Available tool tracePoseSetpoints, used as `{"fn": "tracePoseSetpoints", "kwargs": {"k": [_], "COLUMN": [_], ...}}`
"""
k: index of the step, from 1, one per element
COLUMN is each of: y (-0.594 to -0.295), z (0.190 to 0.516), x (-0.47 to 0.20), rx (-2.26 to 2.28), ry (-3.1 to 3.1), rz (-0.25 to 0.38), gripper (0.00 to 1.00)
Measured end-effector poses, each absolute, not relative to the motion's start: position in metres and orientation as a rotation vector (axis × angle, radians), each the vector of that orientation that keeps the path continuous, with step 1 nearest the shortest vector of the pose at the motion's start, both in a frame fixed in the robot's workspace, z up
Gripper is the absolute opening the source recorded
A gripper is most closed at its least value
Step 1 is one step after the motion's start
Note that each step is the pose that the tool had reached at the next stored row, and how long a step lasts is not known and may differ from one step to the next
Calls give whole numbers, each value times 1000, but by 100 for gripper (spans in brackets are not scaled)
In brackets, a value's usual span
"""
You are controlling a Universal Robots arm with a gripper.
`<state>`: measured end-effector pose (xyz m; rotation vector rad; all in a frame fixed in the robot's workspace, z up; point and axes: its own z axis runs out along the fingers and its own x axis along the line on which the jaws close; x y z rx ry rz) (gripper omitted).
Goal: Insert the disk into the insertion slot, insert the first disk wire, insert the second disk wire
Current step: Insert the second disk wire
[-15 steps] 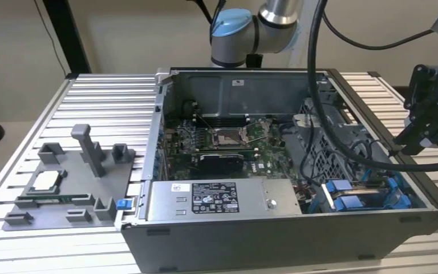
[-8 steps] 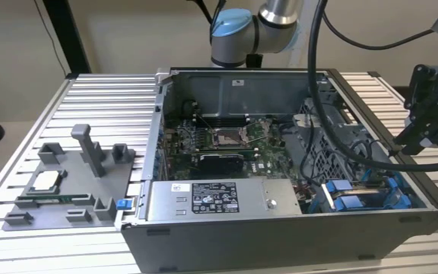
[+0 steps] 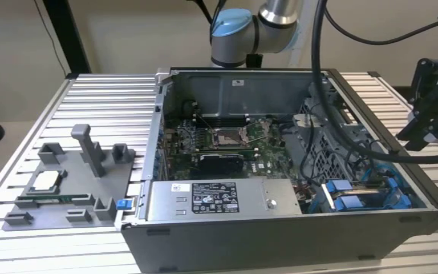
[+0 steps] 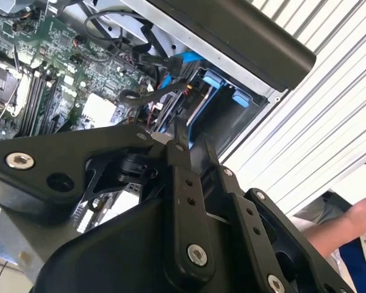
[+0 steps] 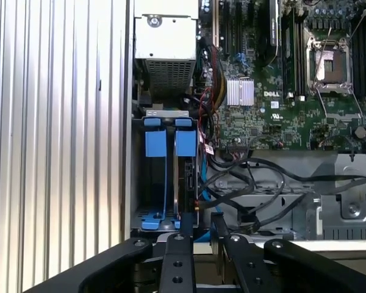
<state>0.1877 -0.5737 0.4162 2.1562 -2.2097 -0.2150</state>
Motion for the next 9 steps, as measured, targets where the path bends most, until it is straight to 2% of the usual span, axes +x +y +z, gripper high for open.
{"fn": "tracePoseSetpoints", "kwargs": {"k": [9], "y": [-574], "z": [421], "x": [188], "rx": [2156], "ry": [-2209], "rz": [-216], "gripper": [100]}}
